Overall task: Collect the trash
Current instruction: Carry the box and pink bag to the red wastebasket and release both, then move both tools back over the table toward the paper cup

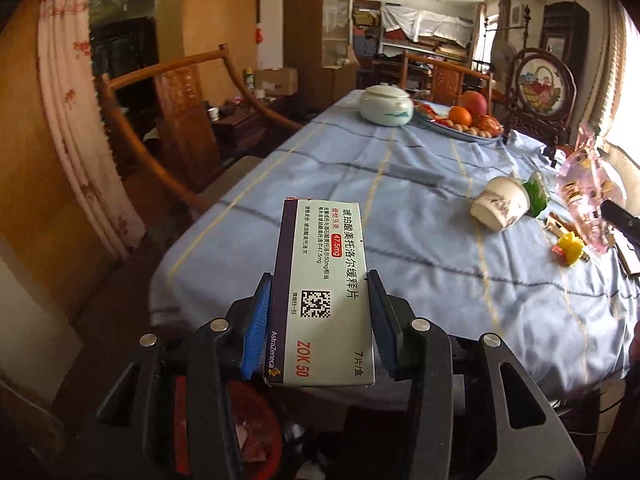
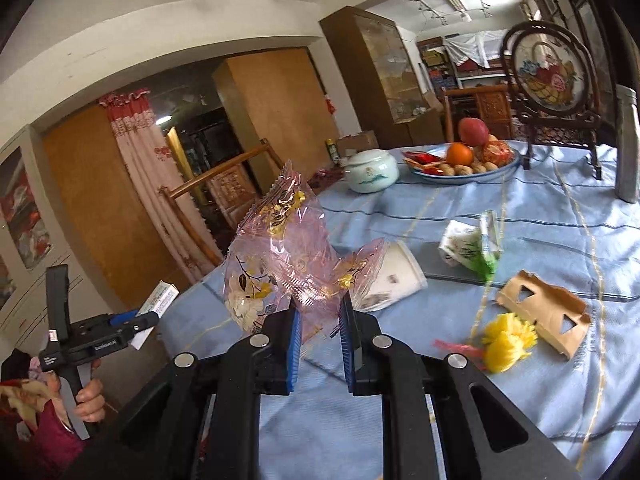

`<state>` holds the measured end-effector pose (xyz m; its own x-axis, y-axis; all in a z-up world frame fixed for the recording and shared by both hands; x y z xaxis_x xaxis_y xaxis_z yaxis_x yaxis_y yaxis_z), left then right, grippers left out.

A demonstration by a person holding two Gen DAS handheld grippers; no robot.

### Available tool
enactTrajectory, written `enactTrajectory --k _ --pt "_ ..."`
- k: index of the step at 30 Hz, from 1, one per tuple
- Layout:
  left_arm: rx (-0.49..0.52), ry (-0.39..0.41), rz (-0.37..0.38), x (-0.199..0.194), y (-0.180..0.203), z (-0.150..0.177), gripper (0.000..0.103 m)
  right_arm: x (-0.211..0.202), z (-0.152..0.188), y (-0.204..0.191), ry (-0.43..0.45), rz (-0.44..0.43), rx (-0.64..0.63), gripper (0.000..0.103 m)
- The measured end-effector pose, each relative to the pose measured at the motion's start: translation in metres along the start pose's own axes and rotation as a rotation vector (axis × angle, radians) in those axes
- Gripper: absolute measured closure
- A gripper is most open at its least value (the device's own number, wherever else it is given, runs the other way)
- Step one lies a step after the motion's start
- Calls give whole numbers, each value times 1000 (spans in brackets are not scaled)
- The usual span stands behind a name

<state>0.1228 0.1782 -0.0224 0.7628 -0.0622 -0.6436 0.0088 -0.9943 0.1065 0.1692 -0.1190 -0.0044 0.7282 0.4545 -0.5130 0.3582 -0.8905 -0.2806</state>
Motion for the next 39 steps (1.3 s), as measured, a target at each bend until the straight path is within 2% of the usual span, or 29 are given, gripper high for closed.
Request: enactTrajectory --k 4,8,15,17,20,22,27,29,31,32,33,34,39 --pt "-37 -27 -60 -19 -40 29 57 -2 12 -41 -20 -58 -46 86" --pt "-107 -95 -99 -22 -86 68 57 11 22 -82 -72 -123 -79 86" --pt "-258 -294 -85 23 -153 144 55 50 52 -166 -194 -209 -173 86" --pt "-303 -334 -72 34 -166 163 41 62 63 -186 -237 -233 -194 86" --pt "-373 -318 -53 31 -186 173 28 85 84 -216 -309 -258 -235 86" --pt "-392 -285 -64 22 -198 171 24 98 100 -236 -357 -274 -262 86" --pt "-387 -180 -237 -12 -232 165 15 135 141 -274 -482 -306 -305 86" --pt "-388 -160 -274 -18 -242 162 14 150 158 -287 -531 -312 -335 84" --pt "-396 -148 -296 -23 -251 163 14 165 178 -303 -575 -304 -393 76" --pt "-399 -146 -299 -24 -254 164 14 173 188 -310 -595 -287 -420 68" --pt "-401 -144 -301 -25 -257 165 14 181 197 -314 -606 -261 -438 50" --pt "-401 -144 -301 -24 -257 164 14 185 203 -317 -613 -247 -451 45" --pt "-370 -146 -307 -18 -254 162 14 187 210 -318 -637 -256 -444 46"
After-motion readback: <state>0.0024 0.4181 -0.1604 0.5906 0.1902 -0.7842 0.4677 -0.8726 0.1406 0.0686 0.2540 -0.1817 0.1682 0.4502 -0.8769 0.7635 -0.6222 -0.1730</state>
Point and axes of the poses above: each gripper's, at about its wrist camera, not at the fingertips, and x roughly the way its jaws point, y to its right, z to its underside, the point moved 4 cm from there along x, roughly the way its jaws point, and after that the axes turned 8 degrees about z, right-handed, at the moved point
